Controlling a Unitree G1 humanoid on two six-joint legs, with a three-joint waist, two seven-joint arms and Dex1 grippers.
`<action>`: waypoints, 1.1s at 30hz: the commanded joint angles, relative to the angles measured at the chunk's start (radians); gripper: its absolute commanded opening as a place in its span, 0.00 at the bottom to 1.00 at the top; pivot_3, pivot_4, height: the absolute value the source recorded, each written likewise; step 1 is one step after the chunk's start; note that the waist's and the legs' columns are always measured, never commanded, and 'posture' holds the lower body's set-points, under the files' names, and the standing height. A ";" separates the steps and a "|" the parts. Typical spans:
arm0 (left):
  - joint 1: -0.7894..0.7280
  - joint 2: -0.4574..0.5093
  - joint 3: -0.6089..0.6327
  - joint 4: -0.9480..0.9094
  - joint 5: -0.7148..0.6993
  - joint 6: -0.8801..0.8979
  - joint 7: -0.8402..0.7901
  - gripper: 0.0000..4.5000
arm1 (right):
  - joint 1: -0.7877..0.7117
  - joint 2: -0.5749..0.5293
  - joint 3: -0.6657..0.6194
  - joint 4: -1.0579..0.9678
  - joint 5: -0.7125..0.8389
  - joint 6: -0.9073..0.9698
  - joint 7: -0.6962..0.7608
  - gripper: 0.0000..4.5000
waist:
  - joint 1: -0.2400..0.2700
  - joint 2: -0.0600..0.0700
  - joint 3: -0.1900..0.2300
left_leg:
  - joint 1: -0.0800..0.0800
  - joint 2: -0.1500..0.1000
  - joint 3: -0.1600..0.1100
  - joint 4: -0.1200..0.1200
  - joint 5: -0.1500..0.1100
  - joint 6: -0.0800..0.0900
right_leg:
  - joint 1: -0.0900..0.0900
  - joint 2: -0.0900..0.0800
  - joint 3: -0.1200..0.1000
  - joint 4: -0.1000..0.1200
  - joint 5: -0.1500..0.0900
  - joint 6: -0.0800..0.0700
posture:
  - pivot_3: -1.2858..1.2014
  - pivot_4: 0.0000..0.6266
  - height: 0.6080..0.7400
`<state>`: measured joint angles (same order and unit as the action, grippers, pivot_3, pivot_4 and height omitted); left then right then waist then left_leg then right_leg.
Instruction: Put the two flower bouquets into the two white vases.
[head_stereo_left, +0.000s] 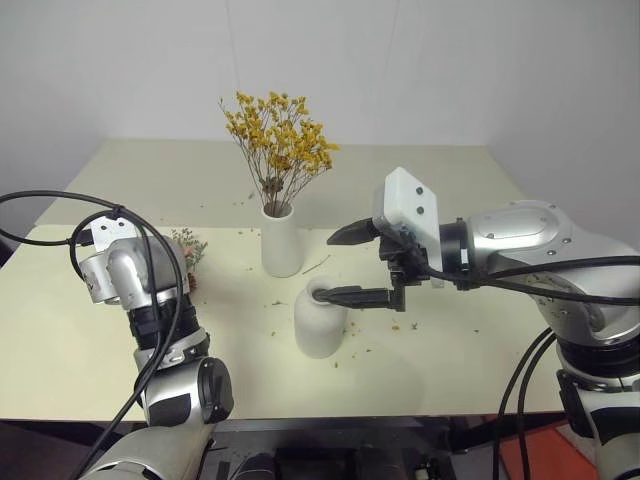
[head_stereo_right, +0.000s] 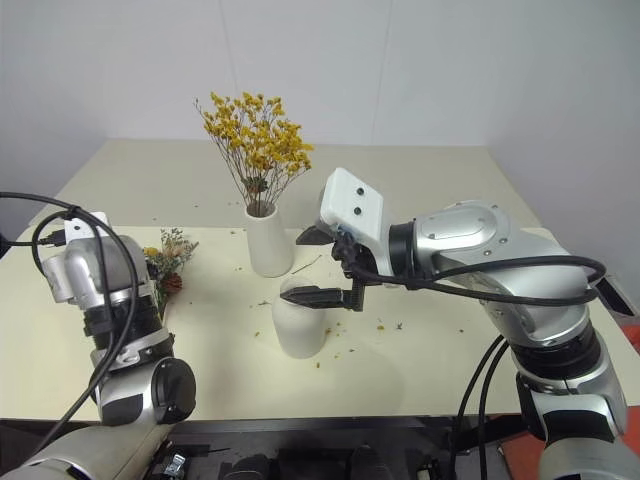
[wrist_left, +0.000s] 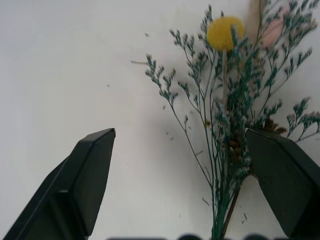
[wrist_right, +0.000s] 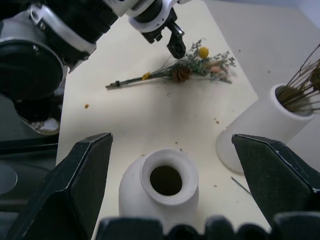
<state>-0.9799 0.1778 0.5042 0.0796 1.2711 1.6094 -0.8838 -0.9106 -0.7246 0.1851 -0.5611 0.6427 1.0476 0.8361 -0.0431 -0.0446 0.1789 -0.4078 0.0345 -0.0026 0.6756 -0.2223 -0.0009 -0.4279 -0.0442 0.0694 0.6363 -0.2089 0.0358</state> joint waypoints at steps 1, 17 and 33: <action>-0.017 -0.009 -0.032 0.025 0.202 0.005 -0.246 1.00 | 0.008 0.000 -0.022 -0.036 0.001 0.005 -0.029 1.00 | -0.001 0.000 0.000 | 0.000 0.000 0.000 0.000 0.000 0.000 | 0.000 0.000 0.000 0.000 0.000 0.000 | 0.52 0.24 1.00; 0.076 -0.143 0.151 0.016 0.701 -0.210 -0.688 1.00 | 0.051 0.004 -0.028 -0.051 -0.009 -0.022 -0.074 1.00 | -0.002 0.000 0.000 | -0.002 0.002 0.000 0.001 0.000 0.000 | -0.004 0.001 0.000 0.005 0.000 0.001 | 0.52 0.24 1.00; 0.083 -0.153 0.157 0.050 0.670 -0.322 -0.676 0.09 | 0.044 0.018 -0.030 -0.045 -0.035 -0.016 -0.105 1.00 | -0.003 0.000 0.000 | -0.005 0.002 0.000 0.003 0.000 0.000 | -0.007 0.000 0.000 0.006 0.000 0.000 | 0.52 0.24 1.00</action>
<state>-0.8884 0.0102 0.6623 0.1346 1.9536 1.2905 -1.5775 -0.8549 -0.7023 0.1846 -0.5875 0.6116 1.0486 0.7391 -0.0458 -0.0446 0.1789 -0.4129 0.0362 -0.0025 0.6783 -0.2223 -0.0009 -0.4346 -0.0439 0.0697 0.6427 -0.2087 0.0363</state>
